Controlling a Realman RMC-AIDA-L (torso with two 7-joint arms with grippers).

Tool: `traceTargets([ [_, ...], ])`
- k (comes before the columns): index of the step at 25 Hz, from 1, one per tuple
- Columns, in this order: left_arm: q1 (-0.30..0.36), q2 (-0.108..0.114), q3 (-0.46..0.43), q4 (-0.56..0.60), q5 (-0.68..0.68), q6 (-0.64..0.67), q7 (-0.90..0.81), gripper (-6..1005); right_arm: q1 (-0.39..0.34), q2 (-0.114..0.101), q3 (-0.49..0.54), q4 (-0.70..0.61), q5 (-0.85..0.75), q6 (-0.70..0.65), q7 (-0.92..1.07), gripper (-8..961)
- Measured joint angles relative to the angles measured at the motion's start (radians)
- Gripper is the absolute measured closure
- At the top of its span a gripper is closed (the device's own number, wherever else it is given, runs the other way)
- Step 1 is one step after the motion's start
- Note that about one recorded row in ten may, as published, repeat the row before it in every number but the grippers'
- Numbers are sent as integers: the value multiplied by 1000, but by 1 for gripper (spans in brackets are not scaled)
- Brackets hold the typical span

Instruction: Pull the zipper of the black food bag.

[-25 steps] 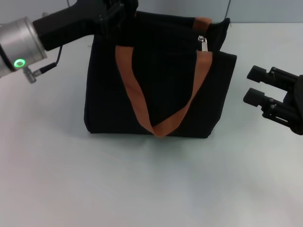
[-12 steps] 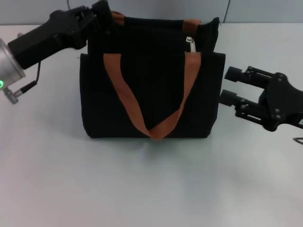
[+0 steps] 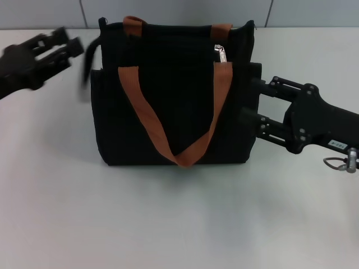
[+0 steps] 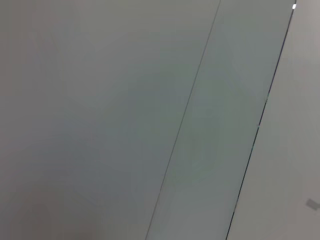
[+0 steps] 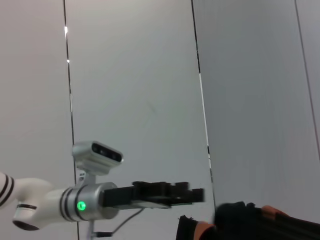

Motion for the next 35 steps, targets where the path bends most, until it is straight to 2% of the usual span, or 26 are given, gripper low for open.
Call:
traceTargets([
  [1, 13, 12, -6, 1, 0, 19, -1, 519, 0, 0, 0, 0, 0, 0, 0, 243],
  [2, 13, 12, -6, 1, 0, 19, -1, 471, 4, 0, 2, 9, 1, 10, -2, 239],
  [3, 36, 29, -32, -2, 0, 56, 1, 424, 7, 1, 5, 15, 2, 18, -3, 236],
  [4, 58, 35, -76, -7, -1, 93, 8, 409, 11, 1, 7, 22, 4, 28, -3, 233],
  [8, 72, 32, -108, -8, -1, 122, 18, 350, 19, 2, 10, 30, 6, 44, 4, 221],
  [11, 92, 8, -124, -24, 11, 256, 138, 306, 22, 3, 5, 31, 6, 15, 14, 211],
  [14, 92, 4, -116, -25, 17, 274, 157, 261, 23, 0, -10, 21, -22, -68, 20, 202],
  [15, 92, -7, -52, -27, 54, 331, 234, 247, 23, 0, -10, 21, -22, -68, 20, 199],
  [16, 92, -7, -52, -27, 54, 331, 234, 232, 22, 0, -17, 12, -34, -86, 22, 196],
  [17, 88, -11, 6, -28, 78, 342, 264, 217, 19, -1, -27, -1, -50, -96, 24, 193],
  [18, 86, -13, 48, -30, 95, 343, 283, 217, 16, -1, -41, -13, -68, -103, 26, 189],
  [20, 84, -16, 72, -31, 105, 341, 293, 217, 14, -1, -73, -33, -115, -111, 28, 183],
  [21, 81, -25, 104, -32, 135, 329, 319, 217, 13, -1, -88, -37, -138, -111, 28, 180],
  [26, 74, -37, 111, -32, 177, 315, 345, 217, 12, 1, -108, -26, -189, -52, 22, 126],
  [27, 57, -40, 111, -29, 244, 300, 355, 217, 12, 1, -110, -21, -190, -40, 22, 126],
  [29, 40, -41, 112, -31, 295, 288, 354, 217, 12, 2, -114, -9, -191, -16, 16, 126],
  [35, 19, -45, 112, -31, 353, 269, 348, 217, 13, 5, -116, 3, -187, -10, -15, 126],
])
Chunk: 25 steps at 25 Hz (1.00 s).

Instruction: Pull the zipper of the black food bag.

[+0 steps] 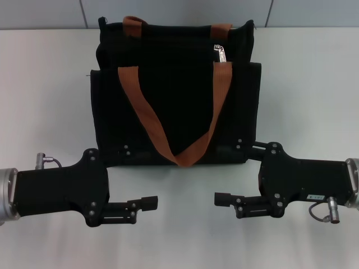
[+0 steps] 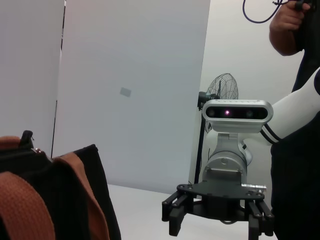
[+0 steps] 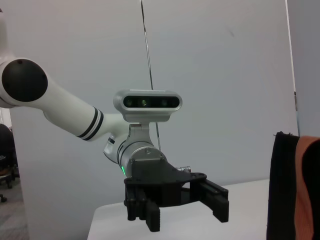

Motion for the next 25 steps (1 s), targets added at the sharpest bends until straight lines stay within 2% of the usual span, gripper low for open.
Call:
traceTargets([
  [15, -10, -1, 0, 3, 18, -2, 1, 217, 11, -1, 0, 0, 1, -7, -3, 126],
  [25, -19, -10, 0, 0, 24, -21, 1, 217, 16, 2, 0, 26, 2, 7, -43, 126],
])
